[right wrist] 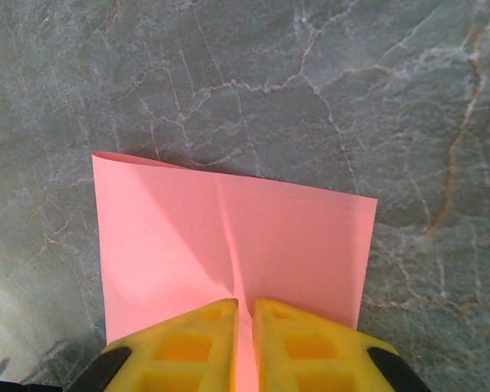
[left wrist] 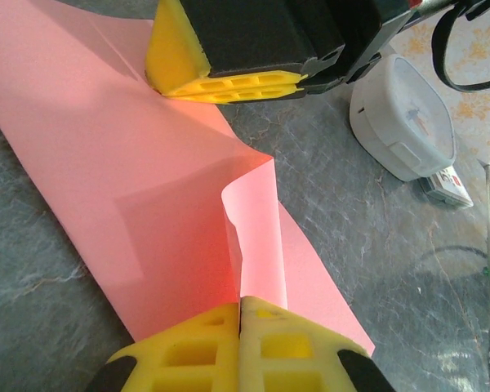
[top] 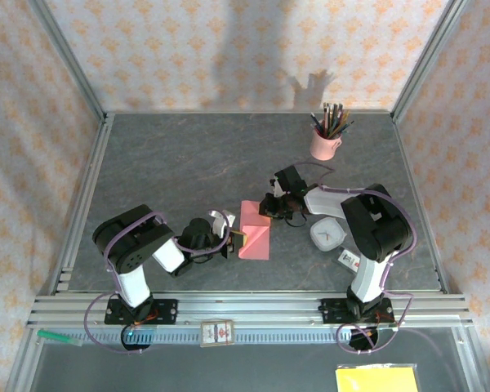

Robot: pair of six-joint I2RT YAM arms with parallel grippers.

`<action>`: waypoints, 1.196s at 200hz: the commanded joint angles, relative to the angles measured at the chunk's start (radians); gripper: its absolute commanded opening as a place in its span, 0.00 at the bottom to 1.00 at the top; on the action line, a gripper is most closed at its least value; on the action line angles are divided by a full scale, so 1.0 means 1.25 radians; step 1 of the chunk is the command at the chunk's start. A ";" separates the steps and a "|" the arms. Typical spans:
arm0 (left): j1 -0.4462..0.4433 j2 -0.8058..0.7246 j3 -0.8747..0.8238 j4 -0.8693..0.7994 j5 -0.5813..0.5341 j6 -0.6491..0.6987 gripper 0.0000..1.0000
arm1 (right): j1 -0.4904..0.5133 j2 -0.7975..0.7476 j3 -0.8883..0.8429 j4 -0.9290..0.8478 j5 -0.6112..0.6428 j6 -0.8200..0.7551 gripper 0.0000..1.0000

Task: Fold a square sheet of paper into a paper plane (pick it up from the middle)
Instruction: Fold the triangle a second time at the center of the table.

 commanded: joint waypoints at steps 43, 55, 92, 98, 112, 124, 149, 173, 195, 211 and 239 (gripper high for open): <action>0.007 -0.002 0.005 -0.134 -0.041 -0.026 0.00 | 0.003 0.020 0.003 -0.059 0.057 -0.016 0.15; 0.006 -0.004 0.007 -0.151 -0.049 -0.025 0.00 | 0.004 0.018 0.003 -0.060 0.057 -0.016 0.15; 0.006 -0.010 0.011 -0.188 -0.069 -0.032 0.00 | 0.003 0.015 0.004 -0.056 0.051 -0.016 0.17; 0.006 -0.011 0.012 -0.195 -0.072 -0.033 0.00 | 0.004 0.013 0.006 -0.057 0.050 -0.017 0.17; 0.005 -0.016 0.014 -0.208 -0.079 -0.034 0.00 | 0.004 0.008 0.010 -0.057 0.046 -0.018 0.18; 0.005 -0.020 0.013 -0.217 -0.081 -0.038 0.00 | 0.004 0.004 0.016 -0.058 0.043 -0.019 0.19; 0.000 -0.028 0.016 -0.238 -0.091 -0.043 0.00 | 0.004 -0.009 0.035 -0.058 0.024 -0.020 0.20; -0.005 -0.032 0.023 -0.263 -0.102 -0.040 0.00 | 0.003 -0.027 0.055 -0.056 -0.002 -0.018 0.22; -0.007 -0.031 0.033 -0.283 -0.107 -0.034 0.00 | 0.004 -0.049 0.066 -0.058 -0.017 -0.019 0.23; -0.009 -0.032 0.041 -0.292 -0.103 -0.028 0.00 | 0.003 -0.056 0.066 -0.059 -0.024 -0.019 0.24; -0.010 -0.033 0.055 -0.304 -0.094 -0.024 0.00 | 0.003 -0.064 0.054 -0.057 -0.022 -0.017 0.24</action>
